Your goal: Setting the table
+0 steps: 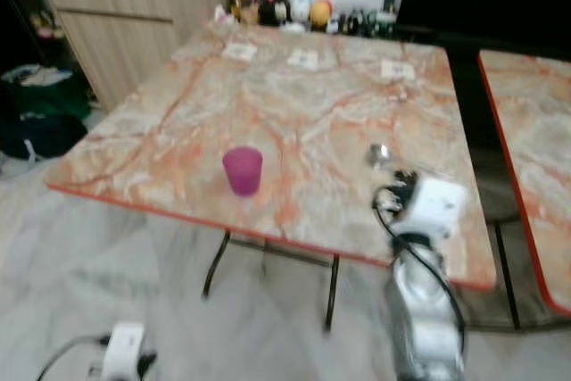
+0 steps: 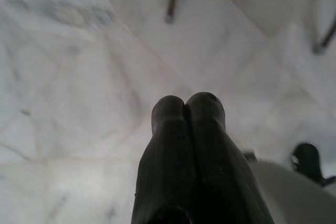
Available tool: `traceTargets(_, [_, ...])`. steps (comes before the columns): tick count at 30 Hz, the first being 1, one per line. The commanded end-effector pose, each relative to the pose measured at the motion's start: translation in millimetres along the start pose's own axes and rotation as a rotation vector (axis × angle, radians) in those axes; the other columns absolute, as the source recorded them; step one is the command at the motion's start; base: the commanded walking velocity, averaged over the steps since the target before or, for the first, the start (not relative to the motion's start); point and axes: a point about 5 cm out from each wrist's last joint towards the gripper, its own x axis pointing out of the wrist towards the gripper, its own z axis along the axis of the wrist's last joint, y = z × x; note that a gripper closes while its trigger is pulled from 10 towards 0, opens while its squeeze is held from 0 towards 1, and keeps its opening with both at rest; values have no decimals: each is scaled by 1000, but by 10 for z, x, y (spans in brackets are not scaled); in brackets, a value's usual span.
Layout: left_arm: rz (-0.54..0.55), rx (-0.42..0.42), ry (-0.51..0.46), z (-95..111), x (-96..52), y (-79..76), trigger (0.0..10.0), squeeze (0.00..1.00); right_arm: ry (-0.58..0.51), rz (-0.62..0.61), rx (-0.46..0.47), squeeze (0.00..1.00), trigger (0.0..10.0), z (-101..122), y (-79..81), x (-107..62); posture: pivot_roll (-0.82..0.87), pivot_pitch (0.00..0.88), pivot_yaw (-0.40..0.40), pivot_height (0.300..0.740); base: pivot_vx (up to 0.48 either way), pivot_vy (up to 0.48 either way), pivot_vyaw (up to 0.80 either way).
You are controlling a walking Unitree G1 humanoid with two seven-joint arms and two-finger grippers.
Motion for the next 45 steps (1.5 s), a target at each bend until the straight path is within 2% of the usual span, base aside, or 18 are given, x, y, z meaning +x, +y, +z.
traceTargets(1, [-14, -16, 9, -23, 3, -63, 10000, 0, -5, -64, -2, 0, 10000, 13, -143, 2, -20, 64, 13, 740, 270, 0, 0])
traceTargets(6, [-14, -15, 6, -19, 4, -68, 10000, 0, 29, -122, 20, 0, 10000, -23, -217, 16, -21, 68, 14, 740, 274, 0, -160])
traceTargets(12, [-15, -14, 3, -17, 4, -76, 10000, 0, 26, -124, 19, 0, 10000, -23, -215, 13, -18, 69, 14, 740, 274, 0, -792])
traceTargets(19, [-17, -13, 1, -17, 5, -90, 10000, 0, 18, -136, 26, 0, 10000, -21, -227, 9, -16, 68, 14, 740, 274, 0, 0])
traceTargets(24, [-15, -12, -4, -8, 7, -88, 10000, 0, 25, -120, 19, 0, 10000, -33, -206, 15, -15, 68, 14, 740, 164, 0, 0])
traceTargets(30, [-16, -12, -8, 3, 11, -99, 10000, 0, 21, -33, -17, 0, 10000, -18, -137, 44, -15, 64, 13, 740, 0, 0, 0])
traceTargets(32, [-17, -14, -5, 0, 12, -108, 10000, 0, 10, -17, -45, 0, 10000, 8, -147, 59, -16, 64, 13, 740, 0, 0, 0])
traceTargets(36, [-18, -14, 0, -9, 11, -114, 10000, 0, 1, -11, -41, 0, 10000, 39, -208, 79, -19, 62, 11, 740, 0, 0, 0])
traceTargets(37, [-18, -13, 3, -15, 10, -116, 10000, 0, -2, 0, -44, 706, 10000, 54, -241, 90, -19, 61, 11, 740, 0, 0, 0])
traceTargets(38, [-18, -13, 4, -17, 10, -115, 10000, 0, -5, 11, -43, 1000, 10000, 64, -251, 97, -19, 58, 11, 740, 0, 0, 0])
traceTargets(41, [-18, -14, 6, -21, 9, -113, 10000, 0, -2, 54, -65, 1000, 10000, 79, -268, 117, -21, 59, 12, 740, 0, 0, 0])
traceTargets(45, [-20, -11, 10, -33, 4, -103, 10000, 0, 45, 159, -172, 1000, 10000, 49, -317, 181, -20, 49, 16, 740, 0, 0, 0])
